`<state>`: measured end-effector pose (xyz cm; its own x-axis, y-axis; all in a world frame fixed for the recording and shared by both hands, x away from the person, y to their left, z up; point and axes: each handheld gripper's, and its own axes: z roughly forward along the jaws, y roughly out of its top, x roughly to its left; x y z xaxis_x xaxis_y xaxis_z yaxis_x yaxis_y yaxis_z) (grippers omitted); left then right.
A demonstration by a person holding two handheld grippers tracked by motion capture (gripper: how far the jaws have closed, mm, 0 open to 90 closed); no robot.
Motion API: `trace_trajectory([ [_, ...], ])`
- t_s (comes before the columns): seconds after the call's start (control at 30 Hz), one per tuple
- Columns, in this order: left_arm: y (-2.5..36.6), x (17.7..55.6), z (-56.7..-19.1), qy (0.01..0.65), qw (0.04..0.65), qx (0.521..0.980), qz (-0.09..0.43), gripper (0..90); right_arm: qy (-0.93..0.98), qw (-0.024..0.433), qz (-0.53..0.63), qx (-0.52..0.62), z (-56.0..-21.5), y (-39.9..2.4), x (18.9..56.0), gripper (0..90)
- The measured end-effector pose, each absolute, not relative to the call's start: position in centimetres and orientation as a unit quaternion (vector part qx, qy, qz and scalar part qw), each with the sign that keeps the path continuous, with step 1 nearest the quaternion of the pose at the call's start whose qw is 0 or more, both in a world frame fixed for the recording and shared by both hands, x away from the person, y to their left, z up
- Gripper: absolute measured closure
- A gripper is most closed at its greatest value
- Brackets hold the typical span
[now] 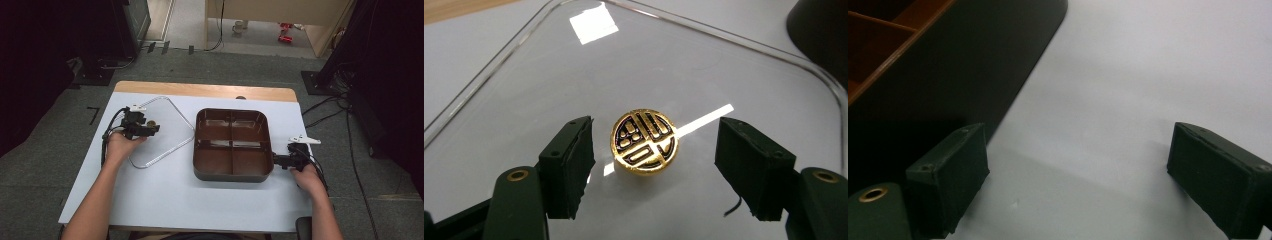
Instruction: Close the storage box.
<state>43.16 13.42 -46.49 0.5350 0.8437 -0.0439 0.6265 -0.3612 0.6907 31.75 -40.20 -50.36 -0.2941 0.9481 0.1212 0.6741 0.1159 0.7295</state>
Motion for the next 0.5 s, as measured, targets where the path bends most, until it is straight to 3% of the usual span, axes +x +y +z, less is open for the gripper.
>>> trace_trajectory([
  [0.5, 13.22, 43.78, -47.52, 0.472, 0.332, 0.801, 0.157, 52.2, 0.721, 0.193, 0.356, 0.562, -50.36, -40.19, 31.74, 8.8],
])
